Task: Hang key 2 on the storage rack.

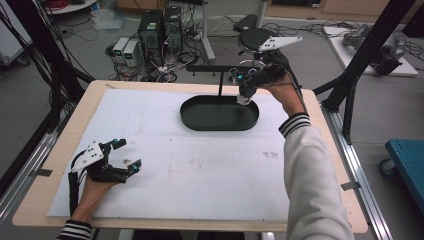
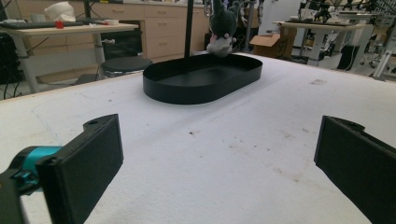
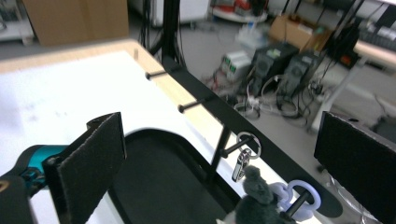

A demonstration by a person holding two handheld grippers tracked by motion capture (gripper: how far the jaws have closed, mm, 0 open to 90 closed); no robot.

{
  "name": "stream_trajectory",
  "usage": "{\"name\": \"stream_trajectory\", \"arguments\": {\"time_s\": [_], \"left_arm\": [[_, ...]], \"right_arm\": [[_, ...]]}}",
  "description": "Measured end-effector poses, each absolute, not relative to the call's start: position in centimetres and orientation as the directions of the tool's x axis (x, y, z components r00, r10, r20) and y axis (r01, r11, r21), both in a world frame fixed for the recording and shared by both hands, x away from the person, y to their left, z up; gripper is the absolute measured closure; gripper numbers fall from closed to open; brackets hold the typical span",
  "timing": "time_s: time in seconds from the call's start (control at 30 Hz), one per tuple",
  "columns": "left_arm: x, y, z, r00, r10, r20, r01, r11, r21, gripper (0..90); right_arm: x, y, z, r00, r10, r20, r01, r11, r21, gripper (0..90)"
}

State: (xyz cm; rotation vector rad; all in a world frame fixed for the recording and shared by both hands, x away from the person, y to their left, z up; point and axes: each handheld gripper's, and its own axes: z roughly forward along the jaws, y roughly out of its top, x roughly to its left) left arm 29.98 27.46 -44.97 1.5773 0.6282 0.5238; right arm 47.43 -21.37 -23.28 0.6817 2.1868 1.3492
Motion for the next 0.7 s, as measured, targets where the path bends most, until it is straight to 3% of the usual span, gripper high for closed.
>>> {"name": "stream_trajectory", "arguments": {"time_s": [0.2, 0.33, 0.7], "left_arm": [[30.0, 27.5, -45.0, 0.744, 0.667, -0.035, 0.090, -0.048, 0.995, 1.7], [30.0, 27.4, -45.0, 0.744, 0.668, -0.031, 0.089, -0.052, 0.995, 1.7], [29.9, 27.4, -45.0, 0.744, 0.667, -0.029, 0.086, -0.052, 0.995, 1.7]], "right_arm": [[43.8, -23.0, -24.3, -0.773, 0.619, -0.141, 0.150, 0.394, 0.907, 3.8], [40.8, -24.3, -25.7, -0.764, 0.638, -0.100, 0.157, 0.333, 0.930, 3.8], [32.7, -26.8, -32.5, -0.638, 0.759, -0.128, 0.085, 0.234, 0.968, 0.6]]}}
